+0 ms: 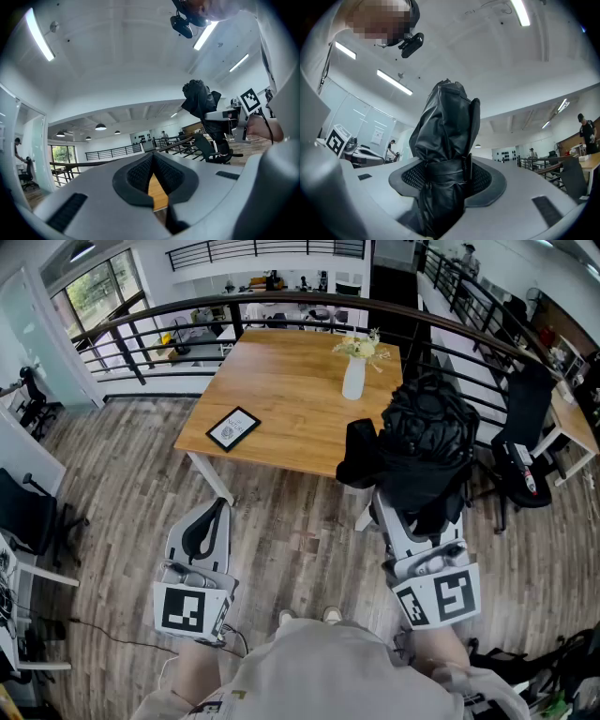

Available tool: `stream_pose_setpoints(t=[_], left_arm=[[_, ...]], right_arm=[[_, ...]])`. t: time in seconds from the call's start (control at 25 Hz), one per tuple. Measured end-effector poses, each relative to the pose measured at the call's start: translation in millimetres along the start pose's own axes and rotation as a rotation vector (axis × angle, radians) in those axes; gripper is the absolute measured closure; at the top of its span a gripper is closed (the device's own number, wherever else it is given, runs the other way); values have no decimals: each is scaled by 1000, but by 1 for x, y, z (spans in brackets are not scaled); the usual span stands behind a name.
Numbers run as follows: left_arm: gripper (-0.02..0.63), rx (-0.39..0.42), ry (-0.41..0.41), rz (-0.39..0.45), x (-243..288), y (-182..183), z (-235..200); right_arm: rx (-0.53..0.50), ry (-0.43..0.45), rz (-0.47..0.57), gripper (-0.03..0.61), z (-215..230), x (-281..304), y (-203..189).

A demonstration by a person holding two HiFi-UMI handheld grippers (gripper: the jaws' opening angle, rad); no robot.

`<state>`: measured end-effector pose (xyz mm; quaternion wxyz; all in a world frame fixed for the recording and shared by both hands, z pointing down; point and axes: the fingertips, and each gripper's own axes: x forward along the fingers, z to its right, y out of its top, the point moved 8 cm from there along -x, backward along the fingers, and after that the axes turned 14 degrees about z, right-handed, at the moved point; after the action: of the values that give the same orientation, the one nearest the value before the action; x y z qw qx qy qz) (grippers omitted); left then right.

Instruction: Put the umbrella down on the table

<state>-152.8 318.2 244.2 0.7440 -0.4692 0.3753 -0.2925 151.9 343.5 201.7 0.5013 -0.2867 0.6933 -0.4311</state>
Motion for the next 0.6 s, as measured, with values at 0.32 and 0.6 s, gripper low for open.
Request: stream_pose_setpoints(t=[0.32, 0.6], left_arm=[[597, 6, 14, -30, 4, -1, 8], [597, -7, 11, -31, 11, 1, 27]], right_arm=[[19, 10, 3, 324, 8, -3, -1], [65, 28, -7, 324, 24, -13, -8]])
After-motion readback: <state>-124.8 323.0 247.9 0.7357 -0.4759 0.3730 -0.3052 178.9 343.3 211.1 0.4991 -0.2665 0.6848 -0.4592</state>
